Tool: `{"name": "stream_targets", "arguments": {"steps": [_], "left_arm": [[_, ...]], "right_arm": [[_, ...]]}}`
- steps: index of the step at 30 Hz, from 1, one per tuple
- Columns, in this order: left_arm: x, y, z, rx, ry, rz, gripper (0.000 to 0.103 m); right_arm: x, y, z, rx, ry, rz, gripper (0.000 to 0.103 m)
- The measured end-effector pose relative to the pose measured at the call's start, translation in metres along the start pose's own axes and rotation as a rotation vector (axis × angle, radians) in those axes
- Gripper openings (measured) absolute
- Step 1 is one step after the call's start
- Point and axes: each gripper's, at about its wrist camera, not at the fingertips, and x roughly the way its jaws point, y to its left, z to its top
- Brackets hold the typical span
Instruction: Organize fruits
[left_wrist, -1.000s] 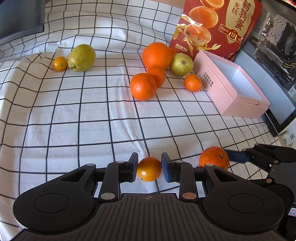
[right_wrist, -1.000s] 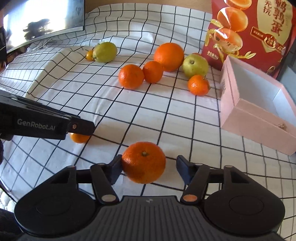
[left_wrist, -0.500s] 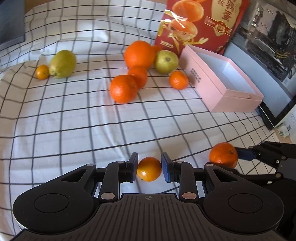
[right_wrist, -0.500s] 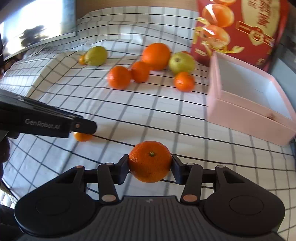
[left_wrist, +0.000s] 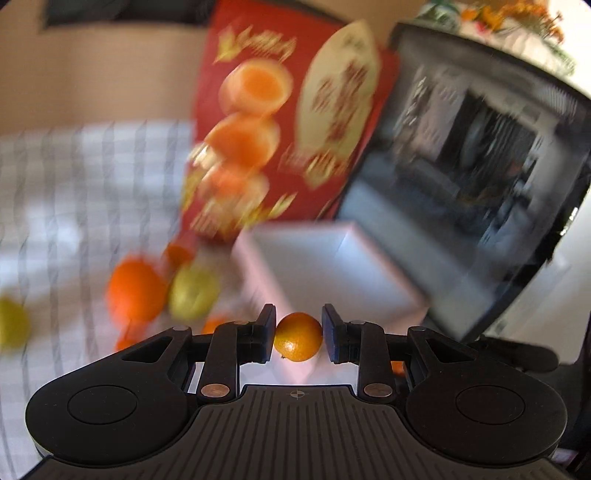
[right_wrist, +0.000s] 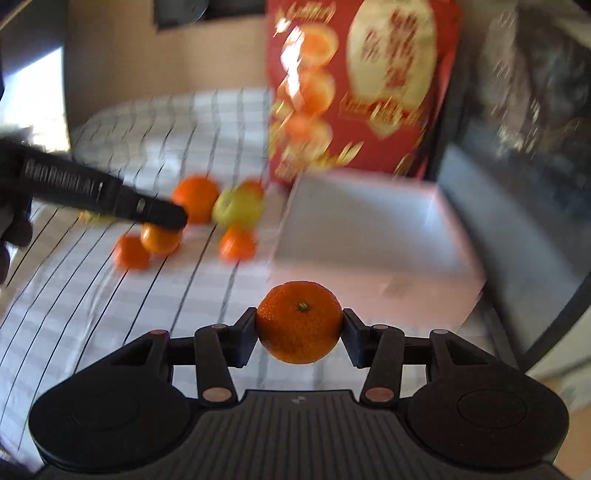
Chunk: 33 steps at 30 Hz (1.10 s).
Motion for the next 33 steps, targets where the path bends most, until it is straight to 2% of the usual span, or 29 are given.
{"name": "stream_targets", "arguments": {"steps": [5, 8, 10, 13, 16, 18, 24, 28, 33], "left_arm": [[0.046, -0.023, 0.068, 0.043, -0.055, -0.04, 0.032], [0.087, -0.022, 0.092, -0.028, -0.003, -0.1, 0.032], [0.112, -0.024, 0.095, -0.031, 0.03, -0.05, 0.033], [0.116, -0.027, 0.082, 0.006, -0.006, -0.018, 0.033], [0.103, -0.014, 0.064, -0.042, -0.032, -0.039, 0.033], [0.09, -0.002, 0.052, -0.07, -0.048, -0.006, 0.033], [0.022, 0.053, -0.002, -0.205, -0.093, 0.158, 0.033], [-0.032, 0.095, -0.043, -0.267, -0.118, 0.297, 0.033], [-0.074, 0.15, -0.086, -0.335, -0.064, 0.428, 0.033]], "right_arm": [[0.021, -0.029, 0.046, 0.015, -0.064, -0.069, 0.048], [0.038, -0.043, 0.068, 0.022, -0.084, -0.091, 0.048], [0.053, -0.05, 0.077, 0.027, -0.072, -0.084, 0.049], [0.071, -0.056, 0.08, 0.04, -0.03, -0.088, 0.055], [0.071, -0.055, 0.067, 0.019, -0.027, -0.094, 0.064], [0.072, -0.051, 0.058, 0.006, -0.015, -0.088, 0.065], [0.069, -0.022, 0.049, -0.019, -0.003, -0.041, 0.065], [0.061, 0.018, 0.046, -0.071, -0.021, 0.018, 0.065], [0.064, 0.072, 0.037, -0.113, 0.02, 0.103, 0.066]]}}
